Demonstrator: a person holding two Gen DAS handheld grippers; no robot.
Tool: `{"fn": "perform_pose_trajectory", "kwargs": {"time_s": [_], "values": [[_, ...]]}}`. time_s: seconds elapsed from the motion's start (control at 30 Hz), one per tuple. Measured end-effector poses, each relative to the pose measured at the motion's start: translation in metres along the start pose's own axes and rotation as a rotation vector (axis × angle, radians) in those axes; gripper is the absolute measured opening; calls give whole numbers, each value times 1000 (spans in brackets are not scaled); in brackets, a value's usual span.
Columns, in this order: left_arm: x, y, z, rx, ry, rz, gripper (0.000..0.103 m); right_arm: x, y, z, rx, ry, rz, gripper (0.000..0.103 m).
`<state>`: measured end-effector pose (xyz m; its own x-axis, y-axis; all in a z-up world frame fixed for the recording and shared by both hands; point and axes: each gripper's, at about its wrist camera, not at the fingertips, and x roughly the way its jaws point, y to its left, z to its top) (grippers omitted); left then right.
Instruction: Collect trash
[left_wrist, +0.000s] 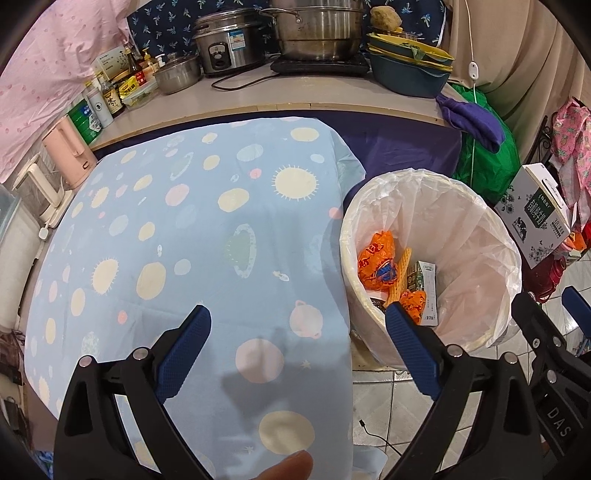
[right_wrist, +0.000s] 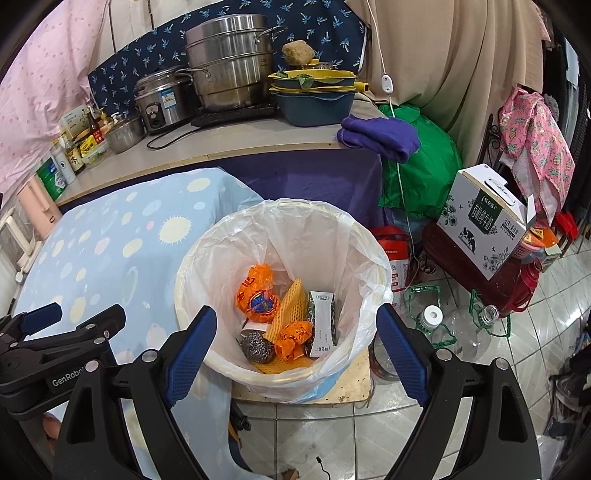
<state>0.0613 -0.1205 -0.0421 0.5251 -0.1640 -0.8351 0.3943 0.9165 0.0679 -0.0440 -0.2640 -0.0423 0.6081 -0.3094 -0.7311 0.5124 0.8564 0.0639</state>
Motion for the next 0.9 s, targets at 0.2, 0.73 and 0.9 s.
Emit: {"fn": "perform_pose_trajectory", "kwargs": {"time_s": [0.2,0.73,0.9], "values": [[1,1,-1,-4,1,-4,91,0,1,-1,-7,3,-2,85],[2,-3,-3,12,0,-6,91,3,2,-3,-18,10,-6,85],[3,-4,-3,9,3,-1,91,3,1,-4,-20,10,-10,85]]}}
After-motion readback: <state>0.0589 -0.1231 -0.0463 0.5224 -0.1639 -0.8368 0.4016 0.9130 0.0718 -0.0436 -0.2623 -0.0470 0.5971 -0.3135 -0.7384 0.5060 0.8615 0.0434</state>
